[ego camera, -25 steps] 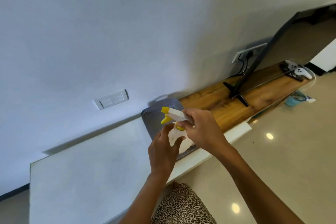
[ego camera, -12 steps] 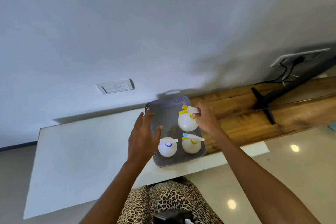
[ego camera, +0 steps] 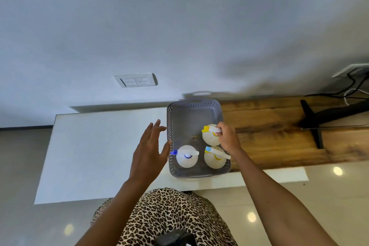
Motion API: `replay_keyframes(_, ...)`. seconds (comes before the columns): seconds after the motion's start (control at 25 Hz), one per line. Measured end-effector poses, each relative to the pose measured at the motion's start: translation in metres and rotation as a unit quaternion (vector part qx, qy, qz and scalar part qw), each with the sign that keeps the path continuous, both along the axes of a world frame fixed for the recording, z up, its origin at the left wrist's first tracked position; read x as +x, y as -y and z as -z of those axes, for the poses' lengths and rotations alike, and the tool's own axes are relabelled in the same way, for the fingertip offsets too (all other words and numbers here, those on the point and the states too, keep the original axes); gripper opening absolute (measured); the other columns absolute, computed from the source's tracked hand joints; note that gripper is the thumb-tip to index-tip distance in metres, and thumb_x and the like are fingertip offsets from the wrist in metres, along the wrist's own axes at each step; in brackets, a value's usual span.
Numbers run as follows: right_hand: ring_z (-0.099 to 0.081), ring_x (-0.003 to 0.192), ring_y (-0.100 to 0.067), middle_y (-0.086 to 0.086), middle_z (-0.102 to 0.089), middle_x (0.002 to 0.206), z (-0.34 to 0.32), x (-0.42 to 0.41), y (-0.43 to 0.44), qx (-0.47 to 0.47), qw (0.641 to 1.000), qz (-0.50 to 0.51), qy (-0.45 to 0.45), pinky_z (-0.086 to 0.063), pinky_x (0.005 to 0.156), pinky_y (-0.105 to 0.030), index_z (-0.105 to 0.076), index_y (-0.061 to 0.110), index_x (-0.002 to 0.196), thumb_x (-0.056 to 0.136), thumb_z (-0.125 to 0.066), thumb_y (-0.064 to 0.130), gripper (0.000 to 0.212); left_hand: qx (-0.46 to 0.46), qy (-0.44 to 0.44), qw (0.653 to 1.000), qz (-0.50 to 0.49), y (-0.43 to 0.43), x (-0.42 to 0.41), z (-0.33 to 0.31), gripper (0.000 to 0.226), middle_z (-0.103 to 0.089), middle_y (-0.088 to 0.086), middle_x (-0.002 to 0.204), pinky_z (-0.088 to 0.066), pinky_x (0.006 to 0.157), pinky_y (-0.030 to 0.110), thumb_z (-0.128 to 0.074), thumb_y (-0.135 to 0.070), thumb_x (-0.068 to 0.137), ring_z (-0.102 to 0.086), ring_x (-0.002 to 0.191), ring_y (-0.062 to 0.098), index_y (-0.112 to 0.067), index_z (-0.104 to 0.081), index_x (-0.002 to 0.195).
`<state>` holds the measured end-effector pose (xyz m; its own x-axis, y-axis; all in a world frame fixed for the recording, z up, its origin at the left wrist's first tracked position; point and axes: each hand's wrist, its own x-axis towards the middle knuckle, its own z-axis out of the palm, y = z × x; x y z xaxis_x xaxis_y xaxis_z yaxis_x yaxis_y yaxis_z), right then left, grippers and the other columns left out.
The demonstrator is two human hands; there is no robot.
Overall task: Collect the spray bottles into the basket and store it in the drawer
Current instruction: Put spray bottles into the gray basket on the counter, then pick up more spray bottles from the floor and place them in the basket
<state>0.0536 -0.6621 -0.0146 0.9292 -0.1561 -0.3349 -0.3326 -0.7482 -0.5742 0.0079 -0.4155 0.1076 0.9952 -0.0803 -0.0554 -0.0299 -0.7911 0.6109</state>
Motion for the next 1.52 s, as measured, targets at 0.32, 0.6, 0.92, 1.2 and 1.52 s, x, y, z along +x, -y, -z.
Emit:
replay_keyframes(0.32,-0.055,0.082,-0.026,-0.022,-0.063,0.097,0.016,0.008,0.008,-0.051,0.998,-0.035,-0.034,-0.040,0.065,-0.032,-0.056,0.002,0.095,0.085,-0.051,-0.007,0.015,0.009,-0.028,0.999,-0.024,-0.009,-0.004,0.005,0.039,-0.039,-0.001,0.146,-0.049,0.091,0.042,-0.060,-0.021,0.085,-0.030,0.138,0.016,-0.016,-0.049,0.123)
replay_keyframes(0.6,-0.048,0.119,-0.036,-0.023,-0.050,0.131,0.007,0.010,-0.003,-0.070,0.996,-0.028,-0.046,-0.044,0.095,-0.043,-0.042,0.004,0.133,0.080,-0.043,-0.019,0.058,0.006,-0.026,0.999,-0.027,-0.029,-0.014,0.005,0.043,-0.042,-0.002,0.144,-0.049,0.089,0.041,-0.059,-0.020,0.086,-0.029,0.139,0.016,-0.013,-0.047,0.126)
replay_keyframes(0.92,-0.056,0.107,-0.036,-0.023,-0.057,0.122,-0.054,-0.023,-0.080,-0.041,0.995,-0.031,0.082,-0.044,0.086,-0.035,-0.044,0.004,0.132,0.086,-0.051,-0.005,0.047,-0.026,0.011,0.996,-0.089,-0.105,-0.056,-0.002,0.050,-0.048,-0.003,0.138,-0.052,0.084,0.039,-0.059,-0.020,0.087,-0.037,0.134,0.018,-0.014,-0.040,0.132)
replay_keyframes(1.2,-0.045,0.126,-0.030,-0.015,-0.051,0.135,-0.098,-0.079,-0.287,0.067,0.979,-0.117,0.150,-0.034,0.107,-0.036,-0.049,0.004,0.127,0.088,-0.053,0.000,0.040,-0.028,0.058,0.985,-0.160,-0.246,-0.135,-0.020,0.046,-0.044,0.000,0.143,-0.047,0.091,0.038,-0.057,-0.021,0.088,-0.030,0.138,0.017,-0.015,-0.041,0.131)
replay_keyframes(1.52,-0.046,0.127,-0.026,-0.012,-0.053,0.134,-0.115,-0.133,-0.483,0.095,0.943,-0.283,0.148,-0.035,0.106,-0.031,-0.049,0.004,0.126,0.090,-0.054,0.006,0.037,-0.005,0.083,0.957,-0.278,-0.399,-0.218,-0.028,0.055,-0.056,0.012,0.128,-0.051,0.084,0.038,-0.062,-0.015,0.084,-0.054,0.115,0.030,-0.004,-0.039,0.133)
